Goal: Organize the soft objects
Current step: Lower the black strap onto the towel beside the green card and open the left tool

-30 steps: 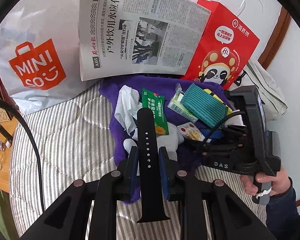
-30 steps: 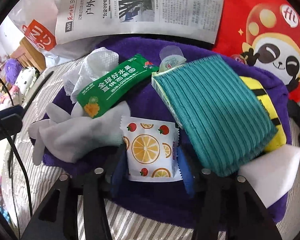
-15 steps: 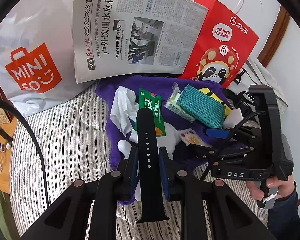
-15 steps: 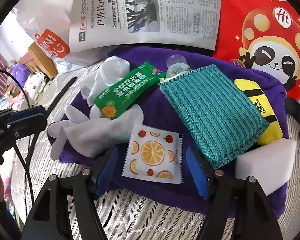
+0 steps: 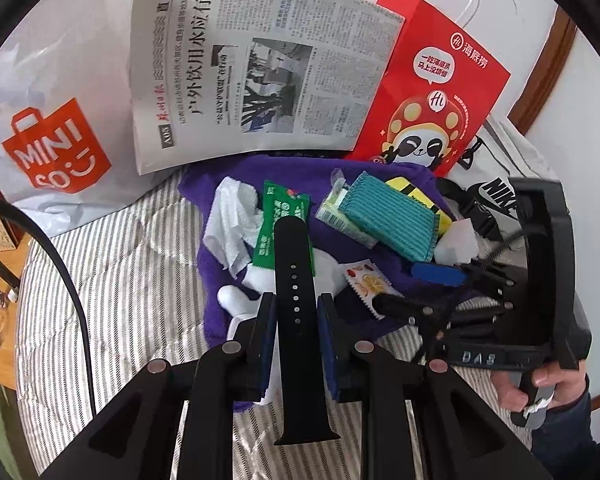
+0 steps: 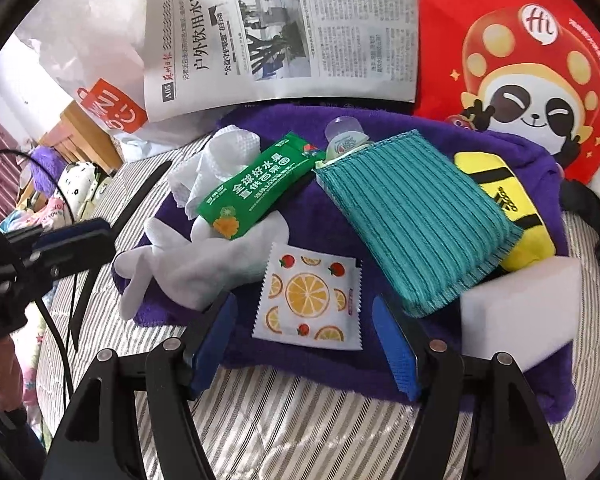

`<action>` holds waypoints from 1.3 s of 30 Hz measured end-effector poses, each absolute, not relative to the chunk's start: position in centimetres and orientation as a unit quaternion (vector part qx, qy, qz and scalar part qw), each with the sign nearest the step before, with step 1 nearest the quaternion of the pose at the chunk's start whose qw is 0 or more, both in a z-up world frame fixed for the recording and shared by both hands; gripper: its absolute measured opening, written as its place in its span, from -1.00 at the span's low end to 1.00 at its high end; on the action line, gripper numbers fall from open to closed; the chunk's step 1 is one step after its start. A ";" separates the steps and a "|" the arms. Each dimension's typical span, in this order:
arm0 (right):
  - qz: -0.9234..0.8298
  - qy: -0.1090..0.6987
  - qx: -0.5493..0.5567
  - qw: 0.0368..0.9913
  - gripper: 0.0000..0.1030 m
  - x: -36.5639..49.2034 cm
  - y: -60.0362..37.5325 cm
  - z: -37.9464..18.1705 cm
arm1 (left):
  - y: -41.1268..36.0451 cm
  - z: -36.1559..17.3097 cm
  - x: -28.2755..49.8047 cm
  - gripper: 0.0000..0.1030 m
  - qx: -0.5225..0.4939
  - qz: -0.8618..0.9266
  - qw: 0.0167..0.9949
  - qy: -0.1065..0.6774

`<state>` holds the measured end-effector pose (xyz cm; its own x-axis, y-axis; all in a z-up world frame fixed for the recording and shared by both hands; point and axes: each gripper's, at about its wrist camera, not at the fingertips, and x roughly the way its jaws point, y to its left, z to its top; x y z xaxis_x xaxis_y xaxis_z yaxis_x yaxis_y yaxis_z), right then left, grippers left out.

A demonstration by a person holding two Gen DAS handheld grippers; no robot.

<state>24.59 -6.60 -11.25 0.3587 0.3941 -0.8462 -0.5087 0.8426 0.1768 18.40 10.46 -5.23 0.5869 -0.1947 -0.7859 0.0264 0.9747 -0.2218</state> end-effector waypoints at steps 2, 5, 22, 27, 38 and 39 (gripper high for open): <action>0.272 0.493 -0.057 0.825 0.36 24.2 -6.9 -11.1 | 10.2 -5.1 18.7 -0.61 -0.094 -0.067 0.886 0.450; 0.270 0.487 -0.050 0.829 0.36 23.5 -7.9 -10.6 | 9.5 -5.1 19.1 -0.61 -0.089 -0.069 0.886 0.450; 0.249 0.465 -0.041 0.848 0.36 21.6 -14.0 -9.2 | 5.1 -7.2 23.7 -0.61 -0.107 -0.061 0.865 0.486; 0.248 0.466 -0.032 0.849 0.36 21.4 -15.0 -9.3 | 4.8 -8.5 24.9 -0.61 -0.109 -0.046 0.860 0.497; 0.251 0.459 -0.034 0.852 0.36 21.6 -14.9 -9.3 | 4.9 -10.2 27.0 -0.61 -0.114 -0.028 0.855 0.506; 0.251 0.459 -0.032 0.852 0.36 21.5 -15.0 -9.3 | 4.9 -10.5 27.1 -0.61 -0.112 -0.026 0.854 0.508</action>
<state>21.54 -14.96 -9.34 0.4533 0.3985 -0.7973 -0.4572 0.8718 0.1758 27.07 4.89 -10.46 0.4825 -0.1585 -0.8615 -0.0692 0.9735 -0.2178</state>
